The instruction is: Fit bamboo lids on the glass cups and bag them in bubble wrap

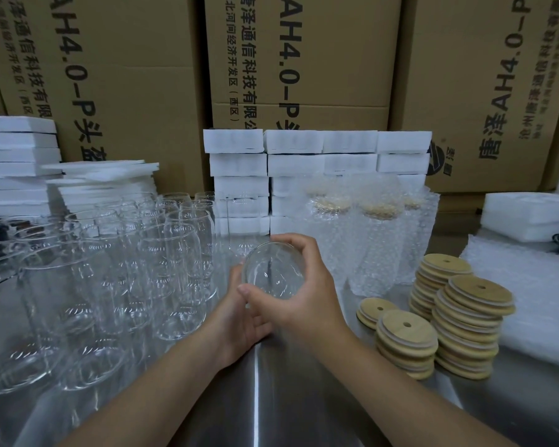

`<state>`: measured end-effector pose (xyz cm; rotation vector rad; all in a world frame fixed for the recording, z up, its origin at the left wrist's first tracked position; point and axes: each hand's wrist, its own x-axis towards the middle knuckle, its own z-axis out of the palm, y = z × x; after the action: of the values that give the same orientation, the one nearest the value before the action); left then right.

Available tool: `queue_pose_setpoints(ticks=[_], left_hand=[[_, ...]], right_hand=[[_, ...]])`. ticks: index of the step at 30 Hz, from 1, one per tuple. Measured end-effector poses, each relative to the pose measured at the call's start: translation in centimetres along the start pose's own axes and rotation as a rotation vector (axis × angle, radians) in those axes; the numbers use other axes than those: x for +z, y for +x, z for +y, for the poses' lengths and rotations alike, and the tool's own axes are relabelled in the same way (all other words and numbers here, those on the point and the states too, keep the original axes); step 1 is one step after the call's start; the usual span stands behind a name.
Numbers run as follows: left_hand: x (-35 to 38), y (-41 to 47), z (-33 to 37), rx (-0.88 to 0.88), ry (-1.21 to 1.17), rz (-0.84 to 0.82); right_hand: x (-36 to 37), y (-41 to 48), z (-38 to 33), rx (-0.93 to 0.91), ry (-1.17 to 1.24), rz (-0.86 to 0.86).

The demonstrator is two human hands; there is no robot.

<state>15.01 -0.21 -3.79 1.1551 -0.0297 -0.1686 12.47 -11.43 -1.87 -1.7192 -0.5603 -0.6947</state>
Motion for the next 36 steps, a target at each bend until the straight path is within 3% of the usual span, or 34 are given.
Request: queue_pose_setpoints(ticks=[8, 24, 36], left_hand=[[-0.3, -0.2, 0.1, 0.016, 0.028, -0.085], [-0.5, 0.7, -0.7, 0.015, 0.04, -0.003], [-1.0, 1.0, -1.6, 0.126, 0.311, -0.135]], right_hand=[[0.0, 0.1, 0.1, 0.057, 0.087, 0.067], [-0.9, 1.5, -0.4, 0.144, 0.324, 0.262], [-1.0, 1.8, 0.0, 0.202, 0.486, 0.338]])
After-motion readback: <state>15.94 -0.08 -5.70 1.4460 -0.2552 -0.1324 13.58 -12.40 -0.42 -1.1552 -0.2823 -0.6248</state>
